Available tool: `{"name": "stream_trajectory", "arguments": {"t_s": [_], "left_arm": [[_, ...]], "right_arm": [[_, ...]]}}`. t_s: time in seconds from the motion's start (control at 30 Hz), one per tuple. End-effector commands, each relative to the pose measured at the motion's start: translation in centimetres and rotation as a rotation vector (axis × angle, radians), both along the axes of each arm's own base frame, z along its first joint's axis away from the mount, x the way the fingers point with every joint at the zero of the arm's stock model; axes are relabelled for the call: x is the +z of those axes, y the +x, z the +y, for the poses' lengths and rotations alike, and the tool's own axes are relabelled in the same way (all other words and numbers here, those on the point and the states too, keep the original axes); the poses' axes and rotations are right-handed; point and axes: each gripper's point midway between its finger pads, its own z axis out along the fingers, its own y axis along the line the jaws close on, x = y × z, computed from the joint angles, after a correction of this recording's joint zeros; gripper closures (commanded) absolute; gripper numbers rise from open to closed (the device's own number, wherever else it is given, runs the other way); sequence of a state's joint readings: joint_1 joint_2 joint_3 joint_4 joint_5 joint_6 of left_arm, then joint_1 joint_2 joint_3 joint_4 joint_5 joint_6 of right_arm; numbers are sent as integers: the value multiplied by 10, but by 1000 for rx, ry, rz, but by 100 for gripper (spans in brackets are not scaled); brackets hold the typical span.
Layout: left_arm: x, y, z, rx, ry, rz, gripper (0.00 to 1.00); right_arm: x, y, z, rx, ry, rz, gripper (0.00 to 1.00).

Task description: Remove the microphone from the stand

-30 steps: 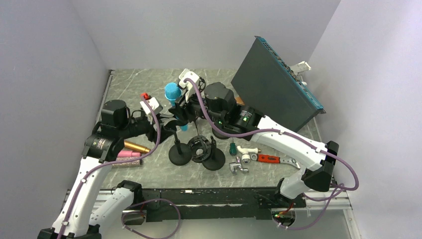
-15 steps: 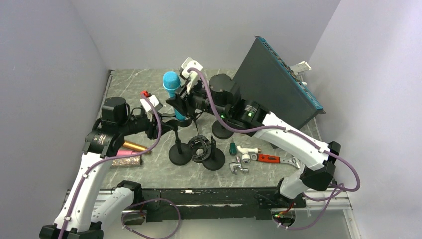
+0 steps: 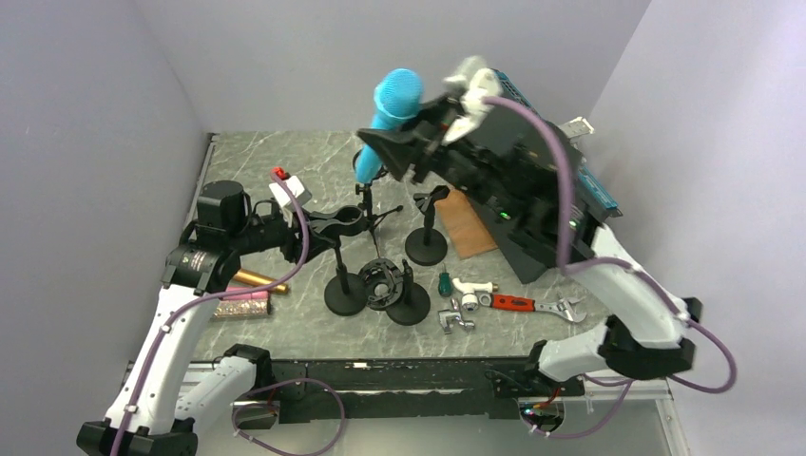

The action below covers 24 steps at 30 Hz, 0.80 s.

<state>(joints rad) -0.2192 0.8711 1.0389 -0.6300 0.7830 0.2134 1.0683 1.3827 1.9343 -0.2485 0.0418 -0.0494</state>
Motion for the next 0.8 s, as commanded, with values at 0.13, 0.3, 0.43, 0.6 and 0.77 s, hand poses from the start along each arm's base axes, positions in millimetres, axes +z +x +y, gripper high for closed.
{"name": "stream_trajectory", "arguments": {"t_s": [0.13,0.3,0.43,0.6,0.77], "left_arm": [[23,-17,0,45,-93,25,26],[49,-18,10,150,-125,0,5],[74,-14,17,246,-183,7,2],[96,2,17,321,-259,34,5],[111,10,3,222,-273,16,13]], "right_arm": [[-26,-14,-80,-142,97,31,100],[-68,-17,-91,-156,25,119,100],[-80,-26,-105,-149,24,159,100],[-89,-33,-113,-140,22,187,100],[-96,-36,-119,-142,8,207,100]]}}
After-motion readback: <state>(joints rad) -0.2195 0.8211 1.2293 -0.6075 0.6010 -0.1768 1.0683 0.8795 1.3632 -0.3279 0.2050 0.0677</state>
